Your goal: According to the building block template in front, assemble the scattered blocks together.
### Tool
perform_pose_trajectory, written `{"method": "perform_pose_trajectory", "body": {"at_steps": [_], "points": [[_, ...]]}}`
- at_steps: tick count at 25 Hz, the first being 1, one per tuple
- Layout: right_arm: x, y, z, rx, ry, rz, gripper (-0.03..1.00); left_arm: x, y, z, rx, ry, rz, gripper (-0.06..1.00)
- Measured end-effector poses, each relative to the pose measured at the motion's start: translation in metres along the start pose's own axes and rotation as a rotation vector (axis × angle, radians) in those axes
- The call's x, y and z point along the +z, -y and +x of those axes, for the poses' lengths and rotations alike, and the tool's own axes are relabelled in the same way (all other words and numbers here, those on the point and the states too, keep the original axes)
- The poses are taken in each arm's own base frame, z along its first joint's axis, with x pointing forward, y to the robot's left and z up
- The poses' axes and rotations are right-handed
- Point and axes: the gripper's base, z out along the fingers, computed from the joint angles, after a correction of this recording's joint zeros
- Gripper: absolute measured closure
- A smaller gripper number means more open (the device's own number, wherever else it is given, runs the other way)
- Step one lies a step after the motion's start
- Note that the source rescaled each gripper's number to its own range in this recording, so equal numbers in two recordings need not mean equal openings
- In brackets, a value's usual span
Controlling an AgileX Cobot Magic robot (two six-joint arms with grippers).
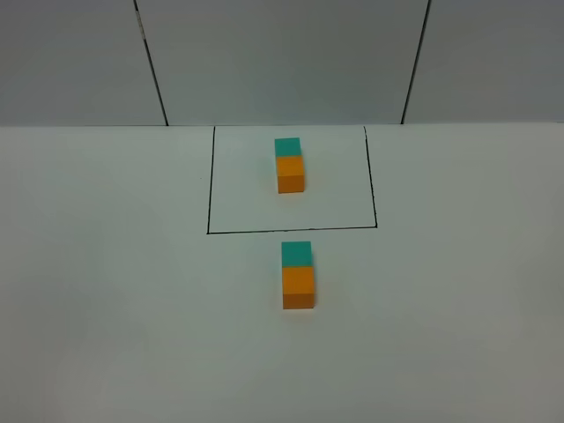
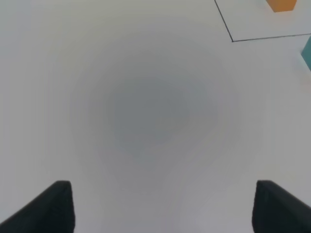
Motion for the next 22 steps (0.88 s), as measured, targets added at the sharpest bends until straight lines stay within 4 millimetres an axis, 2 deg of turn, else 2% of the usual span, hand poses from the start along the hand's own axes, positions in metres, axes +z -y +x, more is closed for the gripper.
{"method": "perform_pose_trajectory", "body": {"at_steps": [11, 22], "points": [[-0.0002, -0.0001, 0.0002, 0.007, 0.001, 0.024, 0.27, 0.0000, 0.0000, 0.0000, 0.000, 0.000, 0.000, 0.27], [0.0000, -0.0068, 0.0012, -0.100, -0.006, -0.050, 0.27, 0.0000, 0.0000, 0.0000, 0.000, 0.000, 0.000, 0.27]]}}
